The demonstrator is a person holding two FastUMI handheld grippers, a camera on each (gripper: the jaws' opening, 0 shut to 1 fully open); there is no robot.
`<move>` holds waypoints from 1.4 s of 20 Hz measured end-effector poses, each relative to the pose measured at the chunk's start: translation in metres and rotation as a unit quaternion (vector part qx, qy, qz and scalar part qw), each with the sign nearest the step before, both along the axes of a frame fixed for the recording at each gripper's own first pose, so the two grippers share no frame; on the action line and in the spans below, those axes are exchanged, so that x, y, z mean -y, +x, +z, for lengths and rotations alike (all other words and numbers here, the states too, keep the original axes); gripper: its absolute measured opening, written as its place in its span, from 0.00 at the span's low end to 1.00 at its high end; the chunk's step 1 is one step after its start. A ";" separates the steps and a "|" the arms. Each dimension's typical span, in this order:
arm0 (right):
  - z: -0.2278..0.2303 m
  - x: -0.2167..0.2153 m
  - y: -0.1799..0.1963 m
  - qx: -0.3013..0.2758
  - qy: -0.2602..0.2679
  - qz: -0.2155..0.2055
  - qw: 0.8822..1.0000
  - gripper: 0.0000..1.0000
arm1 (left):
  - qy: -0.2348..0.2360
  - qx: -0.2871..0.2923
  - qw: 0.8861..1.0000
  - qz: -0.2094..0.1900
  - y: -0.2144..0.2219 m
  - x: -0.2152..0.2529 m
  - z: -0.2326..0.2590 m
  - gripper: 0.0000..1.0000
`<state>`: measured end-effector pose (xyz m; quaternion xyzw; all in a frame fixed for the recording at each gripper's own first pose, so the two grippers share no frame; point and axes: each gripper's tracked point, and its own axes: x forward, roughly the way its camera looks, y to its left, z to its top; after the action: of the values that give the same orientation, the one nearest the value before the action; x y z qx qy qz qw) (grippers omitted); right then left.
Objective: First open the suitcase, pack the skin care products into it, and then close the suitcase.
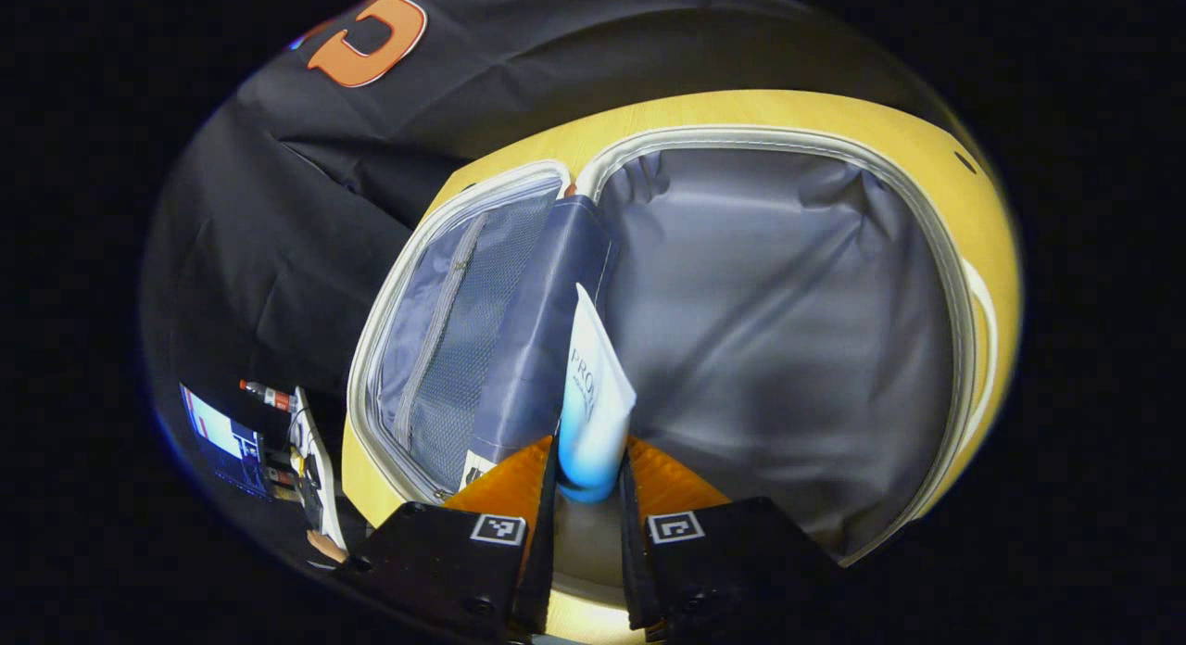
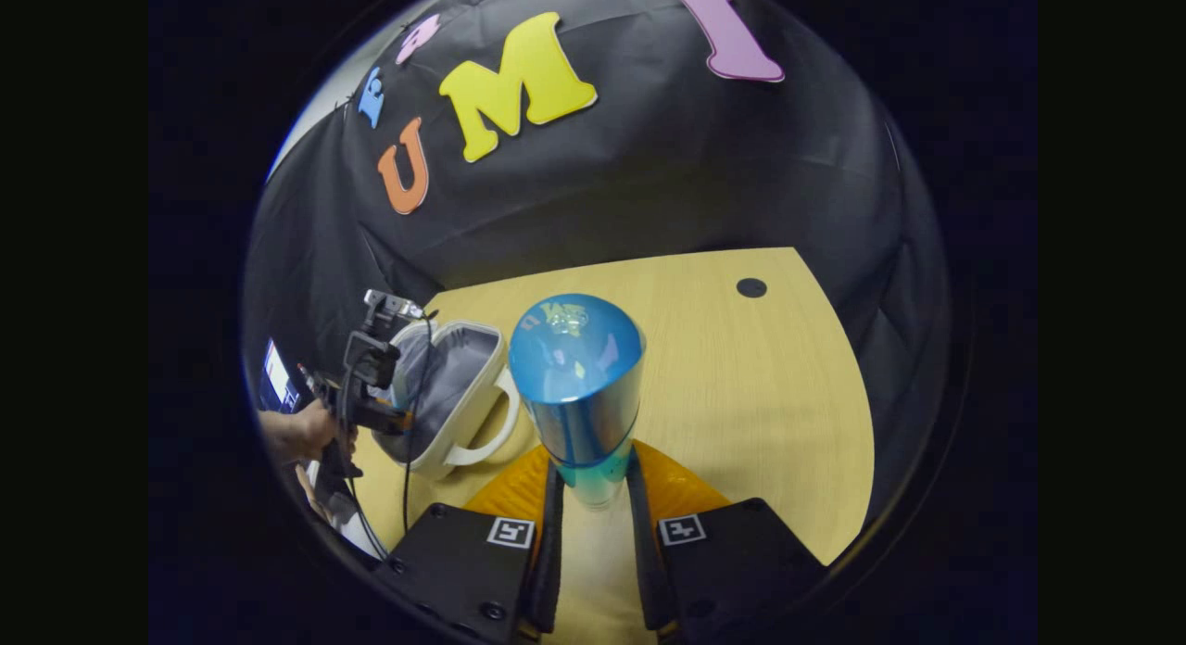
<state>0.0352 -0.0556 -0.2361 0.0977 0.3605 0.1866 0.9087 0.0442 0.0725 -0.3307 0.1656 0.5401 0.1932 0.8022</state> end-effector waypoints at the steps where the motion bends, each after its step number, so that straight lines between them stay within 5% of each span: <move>1: 0.002 0.002 -0.005 0.000 0.004 0.000 1.000 0.32 | 0.010 -0.013 1.000 0.005 0.000 0.000 0.000 0.34; 5: 0.011 0.014 -0.023 -0.001 0.015 -0.014 1.000 0.32 | 0.037 -0.053 0.998 0.009 0.008 0.000 -0.007 0.36; 11: 0.019 0.036 -0.045 0.020 -0.001 -0.031 0.999 0.32 | -0.001 -0.063 0.998 -0.001 0.011 0.009 -0.012 0.40; 13: 0.020 0.035 -0.045 0.023 -0.004 -0.030 0.999 0.32 | -0.031 -0.045 0.998 -0.011 0.013 0.018 -0.013 0.67; 15: 0.029 0.021 -0.044 0.030 -0.007 -0.020 0.999 0.32 | -0.061 -0.024 0.998 -0.025 0.012 0.028 -0.005 0.79; 17: 0.040 -0.007 -0.037 0.038 -0.002 0.002 0.999 0.32 | -0.094 0.023 0.995 -0.034 0.012 0.036 0.012 0.99; 21: 0.066 -0.108 -0.019 0.042 0.029 0.081 0.995 0.32 | -0.134 0.148 0.978 -0.064 -0.004 0.029 0.088 0.99; 25: 0.047 -0.234 -0.004 -0.014 0.050 0.149 0.988 0.32 | -0.134 0.225 0.965 -0.020 -0.066 -0.032 0.134 0.99; 28: -0.006 -0.295 -0.004 -0.092 0.051 0.150 0.983 0.32 | -0.141 0.242 0.960 0.023 -0.113 -0.078 0.139 0.99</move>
<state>0.0312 0.2389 -0.2419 0.1049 0.4432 0.3294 0.8271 -0.0691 0.1501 -0.1920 -0.0134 0.3557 0.1679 0.9193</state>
